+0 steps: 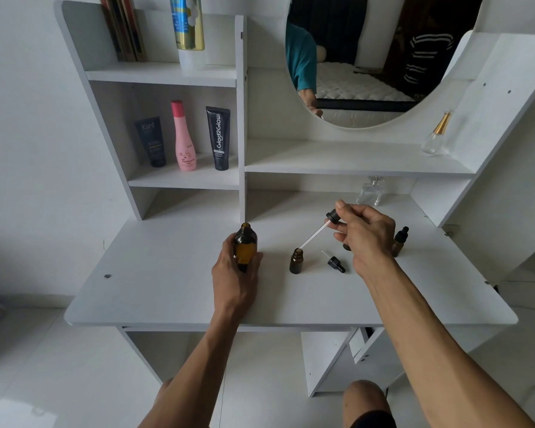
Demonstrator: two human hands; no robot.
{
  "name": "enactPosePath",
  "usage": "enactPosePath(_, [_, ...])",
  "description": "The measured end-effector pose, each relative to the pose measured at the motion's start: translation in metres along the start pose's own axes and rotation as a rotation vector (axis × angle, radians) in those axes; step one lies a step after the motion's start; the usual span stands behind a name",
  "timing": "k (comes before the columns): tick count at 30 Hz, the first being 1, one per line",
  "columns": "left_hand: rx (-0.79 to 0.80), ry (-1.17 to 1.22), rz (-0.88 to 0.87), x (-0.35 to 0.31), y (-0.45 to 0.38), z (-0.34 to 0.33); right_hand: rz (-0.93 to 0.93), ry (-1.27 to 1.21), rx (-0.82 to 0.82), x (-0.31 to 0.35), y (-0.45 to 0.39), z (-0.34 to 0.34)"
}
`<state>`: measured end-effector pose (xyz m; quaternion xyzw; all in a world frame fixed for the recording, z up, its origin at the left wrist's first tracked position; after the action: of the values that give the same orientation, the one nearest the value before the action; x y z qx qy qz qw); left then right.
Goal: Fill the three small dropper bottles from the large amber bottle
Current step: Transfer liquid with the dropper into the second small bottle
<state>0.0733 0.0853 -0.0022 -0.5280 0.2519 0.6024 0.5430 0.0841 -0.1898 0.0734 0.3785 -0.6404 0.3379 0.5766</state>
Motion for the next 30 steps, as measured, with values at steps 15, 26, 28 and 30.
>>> enactPosePath(15, [0.003,-0.011,0.001,-0.0019,0.0007,0.0004,0.005,0.019,-0.006,0.0021,-0.0006,0.0007])
enactPosePath(26, [0.007,-0.016,-0.001,-0.0037,0.0014,0.0011,0.001,0.028,0.0,0.0029,0.0003,-0.0001])
enactPosePath(28, [0.008,-0.015,0.001,-0.0032,0.0011,0.0011,-0.003,0.031,0.0,0.0018,0.0002,-0.0001])
enactPosePath(30, [0.008,-0.014,0.007,-0.002,0.0007,0.0007,-0.005,0.034,-0.001,0.0007,0.0003,0.0005])
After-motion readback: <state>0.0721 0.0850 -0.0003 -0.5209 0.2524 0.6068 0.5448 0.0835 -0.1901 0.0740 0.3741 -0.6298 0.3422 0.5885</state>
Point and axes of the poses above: each hand's wrist, its own y-axis away from the middle knuckle, its own z-axis out of the back of the hand, x = y × z, the point moved 9 cm from there along -y, towards the middle knuckle
